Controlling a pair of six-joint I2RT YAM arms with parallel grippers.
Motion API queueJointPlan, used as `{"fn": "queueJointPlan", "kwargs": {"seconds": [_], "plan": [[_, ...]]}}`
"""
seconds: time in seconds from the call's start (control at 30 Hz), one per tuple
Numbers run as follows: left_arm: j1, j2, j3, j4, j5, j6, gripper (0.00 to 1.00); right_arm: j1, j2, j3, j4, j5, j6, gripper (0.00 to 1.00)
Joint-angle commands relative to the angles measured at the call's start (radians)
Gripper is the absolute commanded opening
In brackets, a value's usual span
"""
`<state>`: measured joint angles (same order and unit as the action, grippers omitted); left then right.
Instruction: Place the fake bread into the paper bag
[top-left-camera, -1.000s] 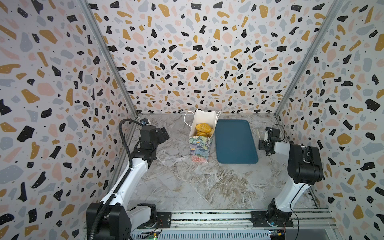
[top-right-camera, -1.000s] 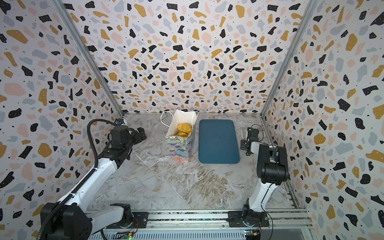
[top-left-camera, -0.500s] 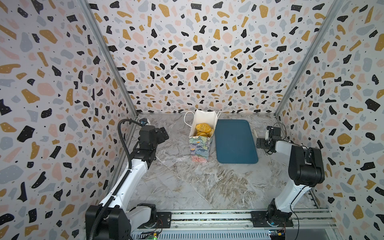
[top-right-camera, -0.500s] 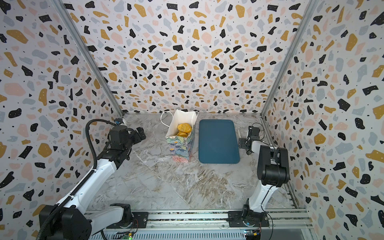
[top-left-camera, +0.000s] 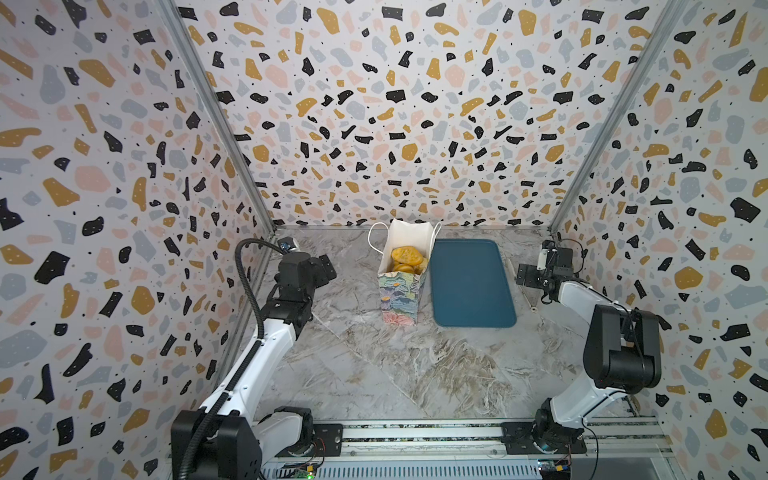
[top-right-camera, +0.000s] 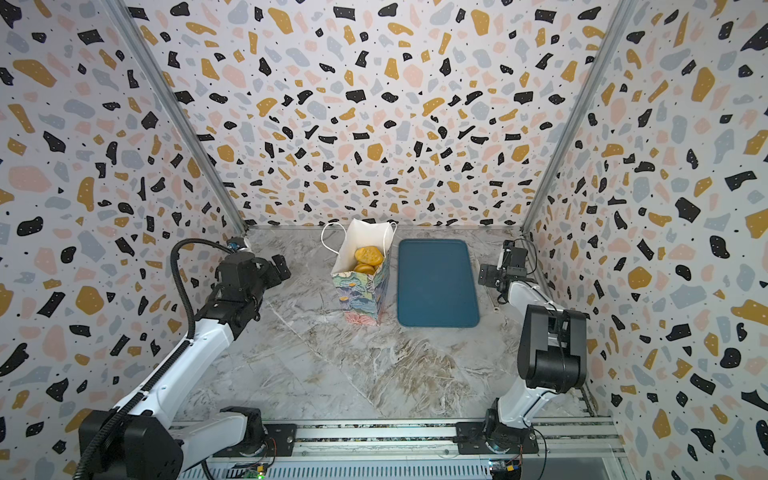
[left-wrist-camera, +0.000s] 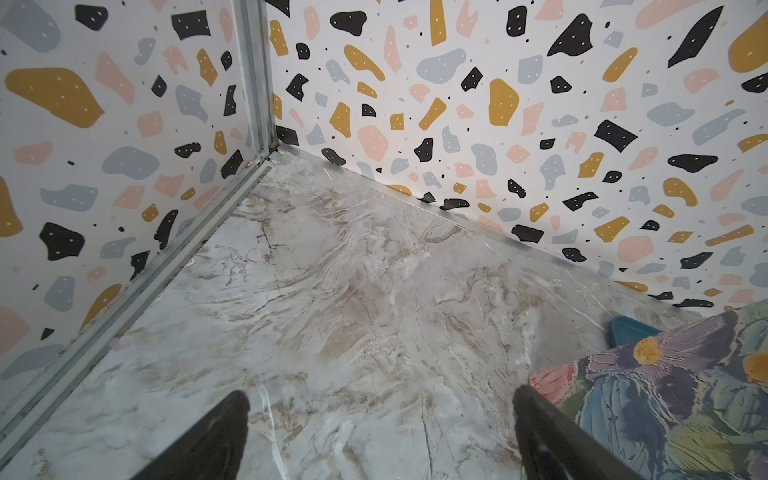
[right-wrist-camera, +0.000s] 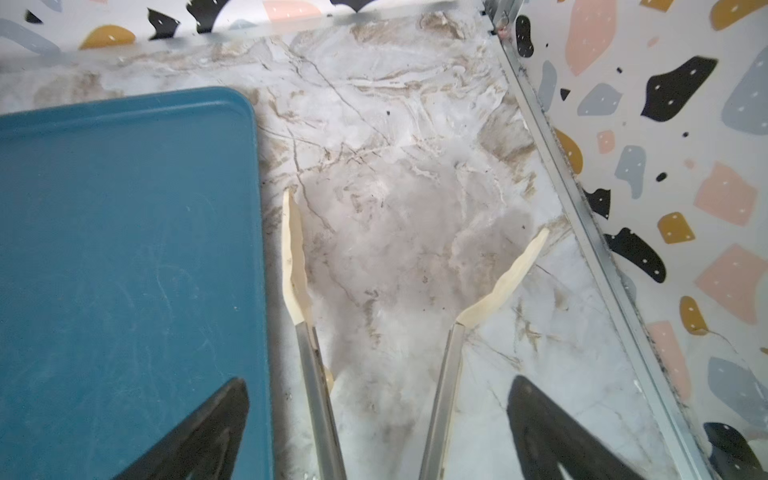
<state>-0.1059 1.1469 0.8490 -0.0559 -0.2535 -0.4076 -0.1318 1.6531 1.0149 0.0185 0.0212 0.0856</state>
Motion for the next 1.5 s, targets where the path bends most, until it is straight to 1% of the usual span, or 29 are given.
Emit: {"fn": "queueJointPlan", "kwargs": {"seconds": [0.0,0.13,0.2,0.27,0.37,0.53,0.73,0.83,0.93,1.0,1.07,1.1,1.2,1.4,1.47], "plan": [[0.006,-0.037,-0.065,0.110,-0.070,0.011,1.00,-0.003,-0.086,-0.046,0.033,-0.025,0.032,0.99],[0.006,-0.074,-0.174,0.241,-0.135,-0.007,1.00,-0.005,-0.164,-0.115,0.081,-0.022,0.041,0.99],[0.006,-0.076,-0.211,0.278,-0.191,0.008,1.00,-0.005,-0.203,-0.148,0.105,-0.017,0.051,0.99],[0.006,-0.072,-0.242,0.287,-0.281,0.013,1.00,-0.005,-0.243,-0.182,0.133,-0.022,0.064,0.99],[0.005,-0.072,-0.304,0.353,-0.360,0.031,0.99,-0.005,-0.305,-0.239,0.183,-0.047,0.092,0.99],[0.006,-0.068,-0.418,0.499,-0.423,0.055,1.00,-0.004,-0.376,-0.333,0.262,-0.059,0.143,0.99],[0.006,-0.070,-0.531,0.631,-0.488,0.067,1.00,-0.003,-0.423,-0.430,0.342,-0.072,0.163,0.99],[0.006,-0.059,-0.586,0.726,-0.495,0.105,1.00,-0.002,-0.450,-0.491,0.407,-0.079,0.185,0.99],[0.006,-0.020,-0.607,0.787,-0.498,0.143,1.00,-0.002,-0.457,-0.532,0.457,-0.082,0.195,0.99],[0.006,0.009,-0.626,0.849,-0.489,0.170,1.00,0.001,-0.445,-0.551,0.497,-0.100,0.169,0.99],[0.006,0.031,-0.645,0.909,-0.500,0.176,0.99,0.004,-0.430,-0.558,0.506,-0.092,0.166,0.99],[0.006,0.031,-0.640,0.903,-0.499,0.178,0.99,0.007,-0.424,-0.564,0.518,-0.090,0.164,0.99],[0.007,0.050,-0.646,0.956,-0.490,0.203,1.00,0.013,-0.415,-0.603,0.588,-0.069,0.157,0.99],[0.009,0.120,-0.604,0.975,-0.417,0.245,0.99,0.022,-0.410,-0.654,0.681,-0.012,0.132,0.99],[0.009,0.164,-0.616,1.047,-0.381,0.251,0.99,0.025,-0.402,-0.665,0.707,0.005,0.128,0.99]]}}
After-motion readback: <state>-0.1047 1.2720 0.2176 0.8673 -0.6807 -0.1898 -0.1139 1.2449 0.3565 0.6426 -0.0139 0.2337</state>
